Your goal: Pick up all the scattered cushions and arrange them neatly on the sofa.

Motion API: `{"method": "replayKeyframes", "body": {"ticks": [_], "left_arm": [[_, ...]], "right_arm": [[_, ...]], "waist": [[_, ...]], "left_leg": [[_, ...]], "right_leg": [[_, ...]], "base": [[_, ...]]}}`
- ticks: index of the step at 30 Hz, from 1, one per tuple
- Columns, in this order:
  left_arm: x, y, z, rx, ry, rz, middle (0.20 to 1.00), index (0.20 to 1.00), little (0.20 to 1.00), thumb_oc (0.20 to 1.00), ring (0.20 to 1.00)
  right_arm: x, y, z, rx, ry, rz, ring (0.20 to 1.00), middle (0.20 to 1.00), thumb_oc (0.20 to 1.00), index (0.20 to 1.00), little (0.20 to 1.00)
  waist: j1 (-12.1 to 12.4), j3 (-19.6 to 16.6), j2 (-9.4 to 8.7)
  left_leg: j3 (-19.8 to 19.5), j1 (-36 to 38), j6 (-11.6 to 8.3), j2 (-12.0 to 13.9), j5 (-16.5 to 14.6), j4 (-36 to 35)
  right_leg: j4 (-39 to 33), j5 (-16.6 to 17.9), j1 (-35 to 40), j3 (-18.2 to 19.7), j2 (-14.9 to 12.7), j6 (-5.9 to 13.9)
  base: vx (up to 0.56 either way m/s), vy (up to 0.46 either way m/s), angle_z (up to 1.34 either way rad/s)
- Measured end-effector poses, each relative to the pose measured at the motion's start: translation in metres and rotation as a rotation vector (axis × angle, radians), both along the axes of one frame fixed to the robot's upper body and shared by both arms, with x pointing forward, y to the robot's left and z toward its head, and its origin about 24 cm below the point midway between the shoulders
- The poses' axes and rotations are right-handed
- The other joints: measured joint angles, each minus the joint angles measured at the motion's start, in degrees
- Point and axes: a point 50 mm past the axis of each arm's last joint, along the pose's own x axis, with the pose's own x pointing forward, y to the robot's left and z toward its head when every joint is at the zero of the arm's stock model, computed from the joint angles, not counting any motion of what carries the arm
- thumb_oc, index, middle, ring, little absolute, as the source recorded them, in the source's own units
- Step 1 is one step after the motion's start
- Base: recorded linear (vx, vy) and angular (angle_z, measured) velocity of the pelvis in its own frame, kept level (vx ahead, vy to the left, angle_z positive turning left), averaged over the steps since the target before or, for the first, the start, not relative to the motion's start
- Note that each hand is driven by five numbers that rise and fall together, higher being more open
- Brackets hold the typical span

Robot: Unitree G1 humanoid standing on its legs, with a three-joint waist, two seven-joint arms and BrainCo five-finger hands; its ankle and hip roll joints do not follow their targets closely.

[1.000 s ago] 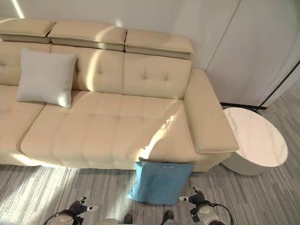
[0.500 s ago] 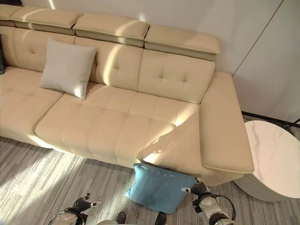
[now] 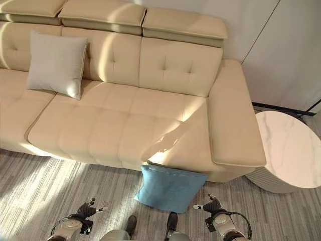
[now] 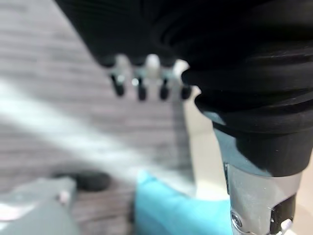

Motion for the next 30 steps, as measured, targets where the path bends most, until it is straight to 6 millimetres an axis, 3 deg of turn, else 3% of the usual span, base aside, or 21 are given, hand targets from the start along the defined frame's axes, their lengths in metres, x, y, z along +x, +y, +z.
{"method": "replayKeyframes", "body": {"ticks": [3,7,11,14,15,17,19,20,21,23,25,27,30], "left_arm": [[-0.003,-0.004,-0.002,-0.017,-0.003,0.036,1.000,1.000,1.000,1.000,1.000],[0.014,-0.009,0.004,-0.039,-0.075,0.088,1.000,1.000,1.000,1.000,1.000],[0.074,-0.014,0.037,-0.054,-0.291,0.129,1.000,1.000,1.000,1.000,1.000],[0.141,-0.018,0.093,-0.014,-0.541,0.094,1.000,1.000,1.000,1.000,1.000],[0.157,-0.019,0.110,-0.005,-0.599,0.101,1.000,1.000,1.000,1.000,1.000],[0.179,-0.022,0.137,0.006,-0.703,0.109,1.000,1.000,1.000,1.000,1.000],[0.193,-0.022,0.157,0.018,-0.765,0.109,1.000,1.000,1.000,1.000,1.000],[0.200,-0.019,0.170,0.045,-0.804,0.086,1.000,1.000,1.000,1.000,1.000],[0.208,-0.019,0.188,0.048,-0.866,0.079,1.000,1.000,1.000,1.000,1.000],[0.226,-0.026,0.225,0.025,-0.985,0.066,1.000,1.000,1.000,1.000,1.000],[0.233,-0.035,0.239,0.001,-1.024,0.055,1.000,1.000,1.000,1.000,1.000],[0.245,-0.047,0.277,-0.002,-1.137,0.031,1.000,1.000,1.000,1.000,1.000],[0.255,-0.055,0.317,-0.001,-1.244,0.018,1.000,1.000,1.000,1.000,1.000]], "right_arm": [[0.005,-0.001,0.003,-0.007,-0.021,0.005,1.000,1.000,1.000,1.000,1.000],[0.015,-0.003,0.009,-0.026,-0.055,-0.003,1.000,1.000,1.000,1.000,1.000],[0.066,0.000,0.042,-0.064,-0.241,-0.014,1.000,1.000,1.000,1.000,1.000],[0.119,0.000,0.093,-0.089,-0.483,-0.077,1.000,1.000,1.000,1.000,1.000],[0.133,0.003,0.107,-0.094,-0.539,-0.082,1.000,1.000,1.000,1.000,1.000],[0.147,0.012,0.124,-0.097,-0.617,-0.089,1.000,1.000,1.000,1.000,1.000],[0.164,0.016,0.148,-0.102,-0.708,-0.102,1.000,1.000,1.000,1.000,1.000],[0.175,0.017,0.167,-0.096,-0.774,-0.119,1.000,1.000,1.000,1.000,1.000],[0.185,0.016,0.188,-0.094,-0.847,-0.146,1.000,1.000,1.000,1.000,1.000],[0.198,0.014,0.221,-0.103,-0.950,-0.167,1.000,1.000,1.000,1.000,1.000],[0.204,0.017,0.235,-0.099,-1.000,-0.182,1.000,1.000,1.000,1.000,1.000],[0.208,0.005,0.261,-0.106,-1.083,-0.258,1.000,1.000,1.000,1.000,1.000],[0.215,0.007,0.301,-0.085,-1.219,-0.285,1.000,1.000,1.000,1.000,1.000]], "waist": [[-0.35,0.50,1.77],[-0.25,1.68,2.22],[-1.36,8.97,1.09],[-2.36,15.78,0.03],[-3.06,17.91,0.24],[-3.77,18.86,-0.13],[-4.68,19.14,-0.22],[-4.92,19.20,-0.02],[-5.39,19.37,-0.09],[-5.71,21.90,-0.14],[-6.32,21.90,-0.12],[-6.68,21.95,0.03],[-7.62,21.86,0.01]], "left_leg": [[-1.68,-2.05,-1.28,1.01,0.68,0.16],[-2.98,-6.30,-2.99,2.05,1.80,0.48],[-2.67,-16.07,-3.77,1.03,2.18,5.48],[-1.26,-26.84,-3.22,-0.88,1.53,12.29],[-1.19,-28.45,-2.96,-1.24,1.71,13.16],[-0.32,-32.23,-2.60,-2.07,1.90,14.69],[0.65,-36.12,-1.56,-2.80,1.34,16.60],[1.82,-39.21,-0.98,-2.25,1.68,16.37],[2.52,-42.94,-0.69,-2.70,2.00,17.30],[3.31,-47.33,-0.89,-3.13,2.24,19.68],[3.92,-48.26,-0.68,-3.24,1.52,20.09],[5.11,-51.71,-0.35,-3.63,0.75,21.63],[5.41,-57.59,-0.62,-3.59,0.87,22.17]], "right_leg": [[0.10,-0.43,-1.11,-1.77,1.02,-0.55],[0.25,-0.23,-4.79,-3.25,2.14,-1.31],[8.25,-0.74,-16.13,-2.96,0.95,-2.04],[14.99,-1.55,-27.60,-1.17,-1.33,-2.32],[15.03,-1.12,-28.78,-1.03,-1.60,-1.73],[15.74,-0.73,-32.49,0.16,-2.20,-1.18],[16.62,-0.87,-36.42,0.86,-3.12,-0.90],[18.41,-2.02,-40.08,1.67,-3.02,0.65],[24.21,-2.83,-45.11,3.22,-3.65,0.38],[24.76,-2.49,-48.76,4.68,-3.35,-1.69],[24.98,-2.31,-50.05,5.41,-3.51,-2.02],[26.62,-2.76,-54.01,6.42,-3.90,-2.34],[27.67,-2.88,-60.39,6.79,-3.87,-2.39]], "base": [[-0.05,-0.094,0.25],[-0.12,-0.032,0.17],[-0.17,0.056,-0.06],[-0.13,0.070,-0.18],[-0.11,0.062,-0.11],[-0.09,0.089,-0.07],[-0.04,0.090,-0.17],[-0.08,0.084,-0.18],[-0.05,0.051,-0.04],[-0.02,0.040,-0.01],[0.00,0.038,-0.18],[0.00,-0.017,-0.10],[0.00,-0.024,-0.03]]}}
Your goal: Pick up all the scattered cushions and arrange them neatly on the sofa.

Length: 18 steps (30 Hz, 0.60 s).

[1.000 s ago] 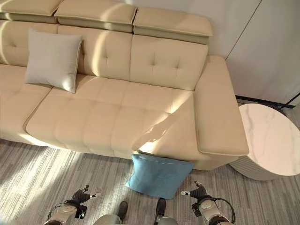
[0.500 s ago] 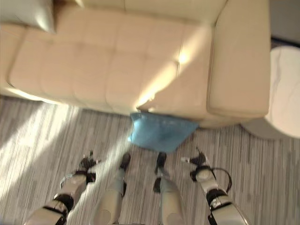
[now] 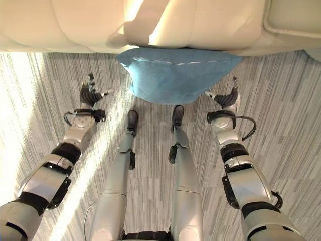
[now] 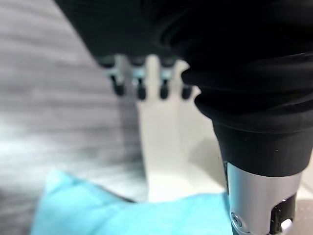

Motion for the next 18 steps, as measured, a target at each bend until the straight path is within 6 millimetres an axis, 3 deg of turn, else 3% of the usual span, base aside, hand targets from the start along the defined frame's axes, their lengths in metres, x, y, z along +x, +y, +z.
{"method": "replayKeyframes", "body": {"ticks": [6,12,18], "left_arm": [[0.003,-0.004,0.022,-0.008,-0.060,0.013,1.000,1.000,1.000,1.000,1.000],[0.006,-0.007,0.089,0.070,-0.215,0.022,1.000,1.000,1.000,1.000,1.000],[0.007,-0.015,0.098,0.102,-0.232,0.008,1.000,1.000,1.000,1.000,1.000]], "right_arm": [[-0.002,-0.005,0.010,-0.012,-0.046,-0.031,1.000,1.000,1.000,1.000,1.000],[-0.001,-0.011,0.040,-0.013,-0.143,-0.044,1.000,1.000,1.000,1.000,1.000],[0.000,-0.007,0.046,-0.006,-0.160,0.002,1.000,1.000,1.000,1.000,1.000]], "waist": [[-1.77,-0.56,0.13],[-2.14,-2.19,0.12],[-1.66,-3.41,0.06]], "left_leg": [[1.01,-2.20,-0.05,0.54,0.04,-0.98],[2.37,-8.73,-0.22,0.47,0.51,-0.24],[2.52,-11.94,-0.13,0.37,0.50,1.15]], "right_leg": [[-0.03,0.19,-3.44,1.35,0.67,-0.28],[0.19,1.56,-10.48,2.85,0.90,-0.48],[0.33,1.98,-12.95,2.91,0.77,-0.29]], "base": [[0.02,-0.014,-0.08],[0.04,0.012,-0.04],[0.01,0.002,0.00]]}}
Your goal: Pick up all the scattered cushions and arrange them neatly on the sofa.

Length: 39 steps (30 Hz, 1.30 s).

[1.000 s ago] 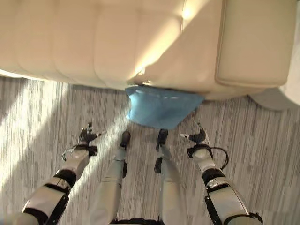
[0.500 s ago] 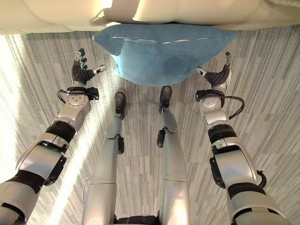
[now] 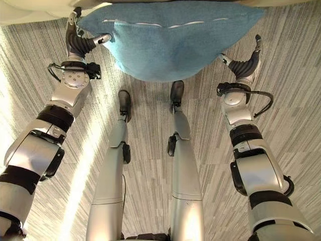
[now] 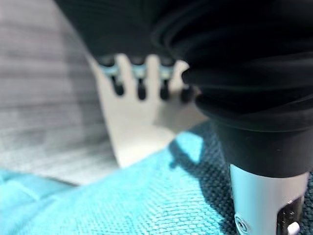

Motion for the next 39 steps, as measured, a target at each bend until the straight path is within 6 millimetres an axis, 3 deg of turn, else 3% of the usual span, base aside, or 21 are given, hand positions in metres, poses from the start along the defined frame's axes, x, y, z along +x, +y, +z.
{"method": "replayKeyframes", "body": {"ticks": [3,6,9,11,16,21,23,24,26,27,28,36,38,39], "left_arm": [[-0.001,-0.001,0.008,0.007,-0.022,-0.004,1.000,1.000,1.000,1.000,1.000],[-0.003,-0.008,0.018,0.033,-0.042,-0.033,1.000,1.000,1.000,1.000,1.000],[-0.003,-0.013,0.020,0.041,-0.044,-0.051,1.000,1.000,1.000,1.000,1.000],[-0.004,-0.016,0.032,0.025,-0.071,-0.063,1.000,1.000,1.000,1.000,1.000],[-0.006,-0.017,0.046,-0.070,-0.094,-0.094,1.000,1.000,1.000,1.000,1.000],[-0.009,-0.030,0.046,-0.275,-0.113,-0.159,1.000,1.000,1.000,1.000,1.000],[-0.011,-0.044,0.046,-0.398,-0.133,-0.223,1.000,1.000,1.000,1.000,1.000],[-0.011,-0.048,0.045,-0.432,-0.139,-0.231,1.000,1.000,1.000,1.000,1.000],[-0.015,-0.058,0.049,-0.594,-0.159,-0.294,1.000,1.000,1.000,1.000,1.000],[-0.017,-0.060,0.048,-0.623,-0.168,-0.300,0.715,0.715,0.715,0.715,0.715],[-0.018,-0.059,0.047,-0.628,-0.178,-0.302,0.200,0.200,0.200,0.200,0.200],[-0.016,-0.048,0.033,-0.673,-0.153,-0.274,0.200,0.200,0.200,0.200,0.200],[-0.016,-0.044,0.008,-0.708,-0.113,-0.266,0.200,0.200,0.200,0.200,0.200],[-0.019,-0.047,-0.009,-0.727,-0.083,-0.275,0.200,0.200,0.200,0.200,0.200]], "right_arm": [[0.003,0.000,0.007,0.065,-0.018,0.032,1.000,1.000,1.000,1.000,1.000],[0.007,0.006,0.030,0.077,-0.053,0.120,1.000,1.000,1.000,1.000,1.000],[0.011,0.014,0.040,0.077,-0.063,0.175,1.000,1.000,1.000,1.000,1.000],[0.012,0.015,0.053,0.115,-0.083,0.194,1.000,1.000,1.000,1.000,1.000],[0.017,0.050,0.079,0.031,-0.104,0.281,1.000,1.000,1.000,1.000,1.000],[0.015,0.083,0.085,0.037,-0.145,0.362,1.000,1.000,1.000,1.000,1.000],[0.013,0.091,0.085,0.053,-0.164,0.389,0.542,0.542,0.542,0.542,0.542],[0.013,0.092,0.085,0.054,-0.169,0.392,0.200,0.200,0.200,0.200,0.200],[0.011,0.096,0.084,0.168,-0.216,0.437,0.200,0.200,0.200,0.200,0.200],[0.010,0.096,0.081,0.179,-0.224,0.447,0.200,0.200,0.200,0.200,0.200],[0.010,0.095,0.080,0.180,-0.223,0.445,0.200,0.200,0.200,0.200,0.200],[0.010,0.097,0.069,0.179,-0.199,0.463,0.200,0.200,0.200,0.200,0.200],[0.012,0.099,0.045,0.179,-0.136,0.473,0.200,0.200,0.200,0.200,0.200],[0.011,0.098,0.028,0.185,-0.100,0.472,0.200,0.200,0.200,0.200,0.200]], "waist": [[0.18,-0.32,0.02],[1.54,-0.36,0.03],[2.14,-0.42,0.11],[2.80,-0.55,0.21],[2.95,-0.56,0.29],[2.74,-0.56,0.31],[2.73,-0.56,0.31],[2.70,-0.56,0.31],[2.60,-0.56,0.31],[2.52,-0.56,0.31],[2.46,-0.56,0.31],[2.65,-0.07,0.95],[2.53,-0.70,1.47],[2.61,-4.84,2.10]], "left_leg": [[0.06,-1.55,0.04,-0.08,0.08,0.35],[0.03,-2.77,-0.08,-0.01,0.24,0.60],[0.01,-3.25,-0.14,-0.02,0.31,0.73],[0.03,-4.71,-0.25,-0.07,0.49,1.09],[0.05,-5.82,-0.63,0.05,1.06,0.98],[0.05,-5.94,-1.07,0.56,2.21,-0.44],[0.16,-5.92,-1.25,0.76,2.76,-1.25],[0.15,-5.90,-1.29,0.88,2.84,-1.35],[0.13,-5.40,-1.38,0.98,3.49,-2.61],[0.26,-5.32,-1.35,1.03,3.56,-2.73],[0.25,-5.28,-1.38,1.07,3.60,-2.71],[1.34,-1.61,-1.33,1.05,3.93,-2.21],[1.37,2.81,-1.11,1.08,4.40,-4.11],[1.12,0.90,-0.66,0.99,3.99,-4.14]], "right_leg": [[0.09,0.12,-1.45,0.04,-0.07,0.04],[0.50,0.34,-2.82,0.06,-0.02,-0.21],[0.84,0.34,-3.25,0.00,-0.07,-0.22],[1.39,0.48,-4.90,0.03,-0.12,-0.37],[1.90,0.52,-6.52,0.19,0.04,-0.41],[0.18,1.76,-6.76,0.49,0.78,-0.15],[-0.38,2.22,-6.95,0.59,1.01,-0.19],[-0.50,2.29,-6.94,0.57,1.13,-0.16],[-1.43,2.82,-6.58,0.59,1.30,-0.13],[-1.43,2.92,-6.62,0.75,1.37,-0.19],[-1.43,2.98,-6.60,0.75,1.40,-0.27],[-2.01,4.55,-2.95,1.74,1.46,-1.14],[-3.69,4.65,1.43,1.71,1.48,-0.55],[-3.61,3.85,-0.44,1.68,1.42,0.62]], "base": [[0.02,0.008,0.00],[0.00,0.000,0.00],[0.00,0.000,0.00],[0.00,0.000,0.00],[0.00,0.000,0.00],[0.00,0.004,-0.02],[0.00,0.007,-0.02],[0.00,0.000,0.00],[0.00,0.000,0.00],[0.00,0.000,0.00],[0.00,0.000,0.00],[-0.03,-0.003,-0.01],[-0.06,-0.013,-0.02],[-0.09,-0.039,0.01]]}}
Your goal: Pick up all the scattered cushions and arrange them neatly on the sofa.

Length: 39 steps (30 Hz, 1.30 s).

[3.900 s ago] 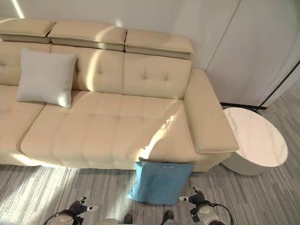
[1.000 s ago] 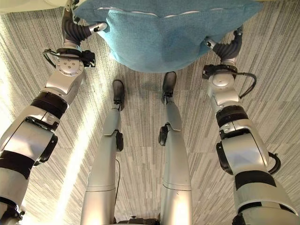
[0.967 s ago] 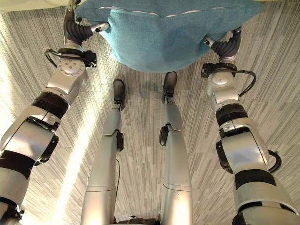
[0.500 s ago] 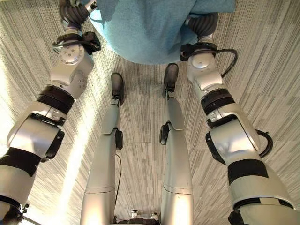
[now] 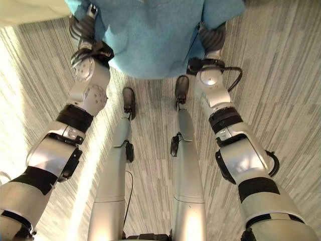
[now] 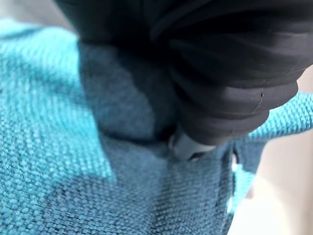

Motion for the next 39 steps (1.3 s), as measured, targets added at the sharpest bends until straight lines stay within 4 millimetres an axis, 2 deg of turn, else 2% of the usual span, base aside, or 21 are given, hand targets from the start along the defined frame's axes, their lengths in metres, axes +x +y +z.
{"method": "replayKeyframes", "body": {"ticks": [1,3,5,6,7,9,11,12,14,15,16,17,18,20,23,26,27,31,39], "left_arm": [[-0.003,0.001,-0.008,-0.016,-0.002,-0.005,0.200,0.200,0.200,0.200,0.200],[-0.009,0.007,-0.011,-0.065,-0.025,-0.012,0.200,0.200,0.200,0.200,0.200],[-0.012,0.012,-0.034,-0.087,0.021,-0.010,0.200,0.200,0.200,0.200,0.200],[-0.014,0.010,-0.043,-0.088,0.033,-0.029,0.200,0.200,0.200,0.200,0.200],[-0.015,0.012,-0.053,-0.092,0.055,-0.025,0.200,0.200,0.200,0.200,0.200],[-0.022,0.011,-0.066,-0.104,0.059,-0.050,0.200,0.200,0.200,0.200,0.200],[-0.026,0.014,-0.065,-0.094,0.031,-0.061,0.200,0.200,0.200,0.200,0.200],[-0.031,0.021,-0.066,-0.055,0.006,-0.049,0.200,0.200,0.200,0.200,0.200],[-0.042,0.029,-0.092,-0.011,0.051,-0.035,0.200,0.200,0.200,0.200,0.200],[-0.052,0.032,-0.099,0.032,0.048,-0.045,0.200,0.200,0.200,0.200,0.200],[-0.068,0.033,-0.146,0.063,0.179,-0.053,0.200,0.200,0.200,0.200,0.200],[-0.092,0.036,-0.193,0.103,0.315,-0.058,0.200,0.200,0.200,0.200,0.200],[-0.101,0.039,-0.205,0.140,0.347,-0.061,0.200,0.200,0.200,0.200,0.200],[-0.112,0.042,-0.221,0.180,0.396,-0.069,0.200,0.200,0.200,0.200,0.200],[-0.111,0.051,-0.217,0.167,0.377,-0.040,0.200,0.200,0.200,0.200,0.200],[-0.135,0.061,-0.252,0.193,0.532,-0.047,0.200,0.200,0.200,0.200,0.200],[-0.136,0.065,-0.252,0.216,0.535,-0.052,0.200,0.200,0.200,0.200,0.200],[-0.135,0.066,-0.252,0.252,0.539,-0.056,0.200,0.200,0.200,0.200,0.200],[-0.137,0.066,-0.255,0.263,0.554,-0.081,0.200,0.200,0.200,0.200,0.200]], "right_arm": [[-0.001,-0.001,-0.009,-0.010,0.014,-0.002,0.200,0.200,0.200,0.200,0.200],[-0.003,-0.002,-0.007,-0.016,0.000,0.006,0.200,0.200,0.200,0.200,0.200],[-0.007,-0.003,-0.023,-0.037,0.032,0.030,0.200,0.200,0.200,0.200,0.200],[-0.010,-0.002,-0.031,-0.039,0.044,0.048,0.200,0.200,0.200,0.200,0.200],[-0.014,-0.004,-0.043,-0.038,0.064,0.054,0.200,0.200,0.200,0.200,0.200],[-0.021,-0.003,-0.053,-0.057,0.062,0.072,0.200,0.200,0.200,0.200,0.200],[-0.023,-0.005,-0.051,-0.046,0.039,0.070,0.200,0.200,0.200,0.200,0.200],[-0.025,-0.005,-0.047,-0.039,0.018,0.081,0.200,0.200,0.200,0.200,0.200],[-0.034,-0.002,-0.067,-0.044,0.053,0.112,0.200,0.200,0.200,0.200,0.200],[-0.042,-0.002,-0.074,-0.062,0.054,0.138,0.200,0.200,0.200,0.200,0.200],[-0.060,-0.006,-0.122,-0.074,0.176,0.149,0.200,0.200,0.200,0.200,0.200],[-0.083,-0.006,-0.170,-0.082,0.304,0.177,0.200,0.200,0.200,0.200,0.200],[-0.090,-0.003,-0.183,-0.070,0.335,0.185,0.200,0.200,0.200,0.200,0.200],[-0.097,0.000,-0.196,-0.048,0.376,0.199,0.200,0.200,0.200,0.200,0.200],[-0.091,0.001,-0.188,-0.052,0.354,0.217,0.200,0.200,0.200,0.200,0.200],[-0.112,0.000,-0.223,-0.088,0.496,0.262,0.200,0.200,0.200,0.200,0.200],[-0.113,0.000,-0.224,-0.099,0.499,0.276,0.200,0.200,0.200,0.200,0.200],[-0.114,-0.001,-0.226,-0.105,0.520,0.286,0.200,0.200,0.200,0.200,0.200],[-0.119,-0.004,-0.233,-0.102,0.549,0.299,0.200,0.200,0.200,0.200,0.200]], "waist": [[0.17,-2.43,0.40],[0.18,-2.34,0.45],[0.39,-1.58,0.72],[0.14,0.16,0.83],[0.35,0.28,1.06],[0.08,0.13,1.03],[0.17,-0.39,0.92],[0.25,0.07,0.99],[0.72,-1.15,0.98],[1.05,6.56,0.91],[1.59,2.73,1.12],[2.23,-8.42,0.50],[2.60,-11.14,0.02],[2.69,-12.79,-0.10],[3.62,-14.20,-0.04],[3.70,-14.15,0.67],[3.59,-14.99,1.04],[3.33,-15.25,1.19],[3.46,-16.06,1.13]], "left_leg": [[-0.01,-1.42,-0.03,-0.04,0.02,0.03],[0.05,-0.78,-0.17,-0.03,0.48,-0.76],[-0.88,4.12,-0.89,-0.04,1.13,-2.07],[-1.28,7.28,-1.00,0.09,0.70,-2.09],[-2.01,9.41,-1.15,0.10,0.41,-2.12],[-3.52,13.53,-1.42,0.01,0.39,-3.21],[-4.24,16.10,-1.69,-0.08,-0.20,-3.88],[-4.85,19.19,-1.63,-0.06,-0.23,-4.24],[-5.85,25.91,-1.34,0.10,-0.60,-6.31],[-6.44,37.17,-1.43,0.51,-0.44,-7.53],[-7.45,43.03,-1.68,1.17,-1.13,-9.82],[-7.44,42.83,-1.76,1.50,-3.27,-10.56],[-7.29,43.85,-1.47,1.63,-3.58,-10.52],[-7.70,50.22,-0.63,1.86,-3.30,-12.94],[-7.74,50.43,-0.20,1.51,-2.95,-14.13],[-8.12,61.94,-0.05,2.60,-2.22,-19.16],[-7.66,64.35,-0.05,2.59,-2.22,-20.35],[-6.99,67.49,-0.03,2.14,-2.21,-21.16],[-3.98,71.04,0.84,2.37,-3.07,-21.22]], "right_leg": [[0.05,-0.09,-1.32,0.01,-0.03,0.67],[0.07,0.11,-1.04,-0.08,-0.13,1.01],[0.85,-0.10,3.27,-0.99,-0.17,-0.02],[1.59,-1.30,6.23,-1.72,-0.44,0.46],[1.94,-2.29,8.76,-2.33,-0.42,0.20],[2.22,-3.53,12.72,-3.51,-0.78,0.12],[3.15,-5.06,14.96,-4.01,-1.08,0.21],[3.07,-5.28,18.34,-5.09,-1.37,-0.04],[3.16,-6.96,24.72,-6.43,-1.58,-0.74],[2.55,-7.40,36.07,-7.77,-1.63,-2.04],[-0.25,-9.14,42.69,-9.41,-1.18,-1.18],[-0.58,-11.23,42.52,-10.15,-1.18,-0.62],[-0.56,-11.74,43.58,-10.23,-1.09,-0.49],[-3.46,-11.44,50.82,-11.49,-0.95,0.07],[-4.77,-10.88,51.51,-12.04,-1.44,0.75],[-13.62,-9.09,65.16,-13.39,0.04,1.46],[-17.08,-7.73,68.55,-13.44,0.26,1.98],[-23.50,-4.66,73.92,-12.95,0.49,2.65],[-24.16,-3.85,76.19,-10.21,1.01,2.72]], "base": [[-0.10,-0.048,0.01],[-0.12,-0.055,0.02],[-0.11,-0.069,0.07],[-0.04,-0.078,0.11],[-0.10,-0.072,0.14],[0.00,-0.050,0.19],[0.04,-0.057,0.20],[0.06,-0.036,0.21],[0.07,-0.005,0.19],[0.12,0.018,0.25],[0.12,0.015,0.35],[0.18,0.003,0.24],[0.11,-0.001,0.15],[0.11,0.003,0.11],[0.20,0.025,0.09],[0.16,0.042,0.09],[0.17,0.055,-0.08],[0.12,0.060,-0.10],[0.06,0.093,-0.20]]}}
